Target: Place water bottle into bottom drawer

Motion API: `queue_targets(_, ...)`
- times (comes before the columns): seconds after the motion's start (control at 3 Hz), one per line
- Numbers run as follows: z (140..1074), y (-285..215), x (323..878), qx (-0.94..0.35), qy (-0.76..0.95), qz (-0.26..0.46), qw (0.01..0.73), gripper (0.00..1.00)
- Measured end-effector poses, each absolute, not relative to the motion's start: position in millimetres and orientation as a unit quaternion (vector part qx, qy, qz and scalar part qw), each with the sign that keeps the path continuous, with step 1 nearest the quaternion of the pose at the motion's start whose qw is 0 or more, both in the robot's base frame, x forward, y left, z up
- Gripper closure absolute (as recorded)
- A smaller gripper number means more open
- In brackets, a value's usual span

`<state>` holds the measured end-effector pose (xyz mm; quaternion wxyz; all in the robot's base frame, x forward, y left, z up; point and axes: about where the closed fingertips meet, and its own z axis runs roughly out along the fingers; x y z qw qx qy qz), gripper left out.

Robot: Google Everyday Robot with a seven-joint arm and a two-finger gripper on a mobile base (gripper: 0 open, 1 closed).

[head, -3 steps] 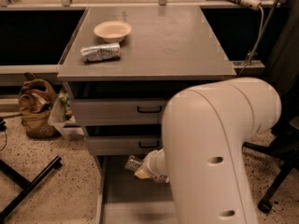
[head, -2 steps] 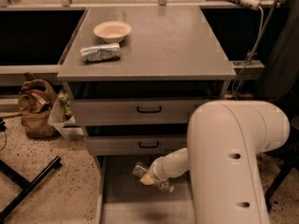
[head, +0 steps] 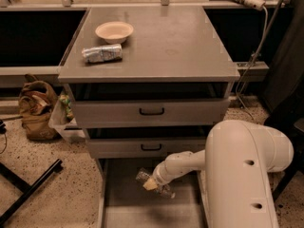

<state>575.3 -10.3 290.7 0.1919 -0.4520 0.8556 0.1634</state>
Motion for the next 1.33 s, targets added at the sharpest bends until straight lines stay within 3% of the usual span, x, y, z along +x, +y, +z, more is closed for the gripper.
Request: queue_targets(1.33, 209.9, -12.0, 568.2, -0.379, 0.890, 0.177, 0.181, 1.00)
